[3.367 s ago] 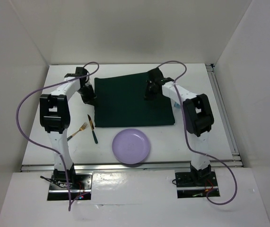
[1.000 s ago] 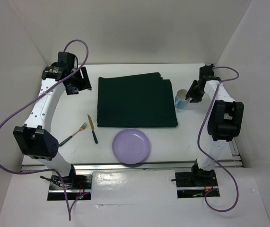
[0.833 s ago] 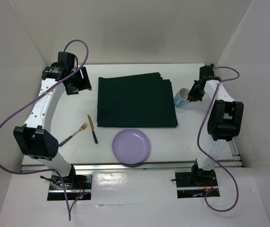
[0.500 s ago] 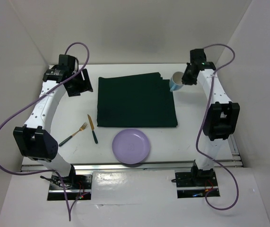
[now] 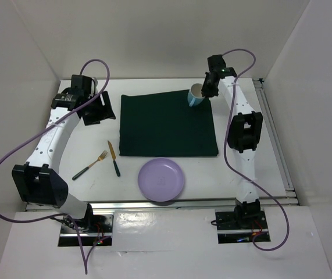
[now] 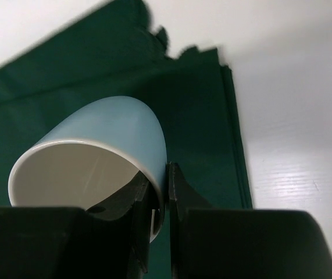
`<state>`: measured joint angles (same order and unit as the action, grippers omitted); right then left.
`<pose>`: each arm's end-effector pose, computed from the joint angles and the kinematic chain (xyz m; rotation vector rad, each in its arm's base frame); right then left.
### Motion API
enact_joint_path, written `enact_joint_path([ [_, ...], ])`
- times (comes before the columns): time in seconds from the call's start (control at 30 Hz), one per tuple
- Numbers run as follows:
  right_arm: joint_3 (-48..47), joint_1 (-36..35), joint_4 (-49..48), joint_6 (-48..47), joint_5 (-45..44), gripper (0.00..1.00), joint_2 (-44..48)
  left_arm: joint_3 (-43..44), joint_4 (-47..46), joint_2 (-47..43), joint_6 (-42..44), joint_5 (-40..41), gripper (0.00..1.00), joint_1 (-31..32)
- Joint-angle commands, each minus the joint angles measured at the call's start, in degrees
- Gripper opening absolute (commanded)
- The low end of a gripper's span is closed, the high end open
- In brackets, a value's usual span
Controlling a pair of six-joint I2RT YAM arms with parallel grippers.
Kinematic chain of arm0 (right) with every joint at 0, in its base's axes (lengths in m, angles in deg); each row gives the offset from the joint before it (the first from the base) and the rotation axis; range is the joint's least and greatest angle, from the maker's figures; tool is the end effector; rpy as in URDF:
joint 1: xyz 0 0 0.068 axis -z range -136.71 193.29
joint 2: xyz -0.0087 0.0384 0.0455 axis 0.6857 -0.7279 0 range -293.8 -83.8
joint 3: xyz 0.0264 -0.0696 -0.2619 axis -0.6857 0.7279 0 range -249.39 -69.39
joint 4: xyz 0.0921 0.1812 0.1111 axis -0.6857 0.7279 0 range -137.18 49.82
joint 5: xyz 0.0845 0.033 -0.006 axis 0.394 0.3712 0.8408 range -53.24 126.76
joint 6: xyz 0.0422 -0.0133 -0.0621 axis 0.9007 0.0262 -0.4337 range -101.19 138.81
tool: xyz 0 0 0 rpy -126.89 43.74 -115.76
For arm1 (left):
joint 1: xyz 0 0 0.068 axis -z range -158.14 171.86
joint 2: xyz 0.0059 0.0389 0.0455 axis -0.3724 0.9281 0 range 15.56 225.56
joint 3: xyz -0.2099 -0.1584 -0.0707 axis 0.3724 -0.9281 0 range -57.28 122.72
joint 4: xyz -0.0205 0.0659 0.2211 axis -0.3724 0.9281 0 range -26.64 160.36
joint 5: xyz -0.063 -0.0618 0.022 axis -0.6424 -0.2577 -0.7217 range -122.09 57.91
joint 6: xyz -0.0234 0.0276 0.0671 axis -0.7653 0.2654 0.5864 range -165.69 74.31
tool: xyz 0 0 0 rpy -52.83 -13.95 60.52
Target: Set the dinner table for one person
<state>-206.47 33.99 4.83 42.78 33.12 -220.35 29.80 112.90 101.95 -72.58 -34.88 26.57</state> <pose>0.5038 0.0784 0.2483 0.3431 2.4509 0.1720 0.3054 -0.0283 0.3346 -0.4487 2.4043 -0.3071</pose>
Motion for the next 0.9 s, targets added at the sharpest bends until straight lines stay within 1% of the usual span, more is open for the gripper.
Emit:
enact_joint_path([
  [0.0,-0.92,0.42,-0.07,2.13,0.92,0.00,1.12,-0.43,-2.08,-2.01,1.67,0.77,0.82,0.30],
  [0.13,1.45,0.42,-0.68,2.14,-1.19,0.00,0.58,-1.48,-1.37,-2.01,1.67,0.77,0.82,0.30],
  [0.3,1.46,-0.63,-1.21,2.14,-4.44,0.00,-1.35,-2.54,-1.37,-2.01,1.14,-0.29,0.82,0.30],
  [0.37,1.46,-0.63,-0.68,2.14,-4.45,0.00,-1.96,-3.24,-1.37,-2.01,1.14,0.24,0.82,0.30],
  [0.43,1.99,-0.63,-0.68,2.66,-4.45,0.04,-1.96,-3.77,-1.37,-2.01,1.14,0.94,0.82,0.30],
  [0.47,1.99,-0.63,-1.20,2.66,-4.45,0.08,-1.96,-3.77,-0.77,-2.01,1.14,1.46,0.82,0.30],
  [0.5,1.99,-1.15,-1.21,2.66,-4.45,0.16,-1.96,-3.77,-0.76,-1.41,1.14,1.47,0.82,0.30],
  [0.53,1.99,-1.16,-1.21,2.66,-4.45,0.37,-1.96,-3.77,-0.76,-1.40,1.14,1.99,0.82,0.30],
  [0.6,1.99,-1.77,-1.74,2.66,-3.84,0.55,-1.96,-3.77,-0.14,-1.40,1.14,2.00,0.82,0.30],
  [0.63,1.03,-1.77,-1.74,2.66,-3.83,0.65,-1.96,-3.77,-0.14,-1.40,1.14,2.00,0.77,0.30],
  [0.73,0.41,-1.77,-2.26,2.06,-4.62,0.82,2.07,-5.25,-0.14,-2.10,1.14,4.45,0.76,0.91],
  [0.77,0.41,-1.77,-2.96,1.44,-4.62,0.90,4.95,-6.83,-0.14,-2.10,0.45,5.85,0.76,0.91],
  [0.87,0.41,-1.77,-3.49,0.82,-4.01,0.98,9.71,-9.38,-0.67,-2.63,-2.01,7.35,0.73,0.91],
])
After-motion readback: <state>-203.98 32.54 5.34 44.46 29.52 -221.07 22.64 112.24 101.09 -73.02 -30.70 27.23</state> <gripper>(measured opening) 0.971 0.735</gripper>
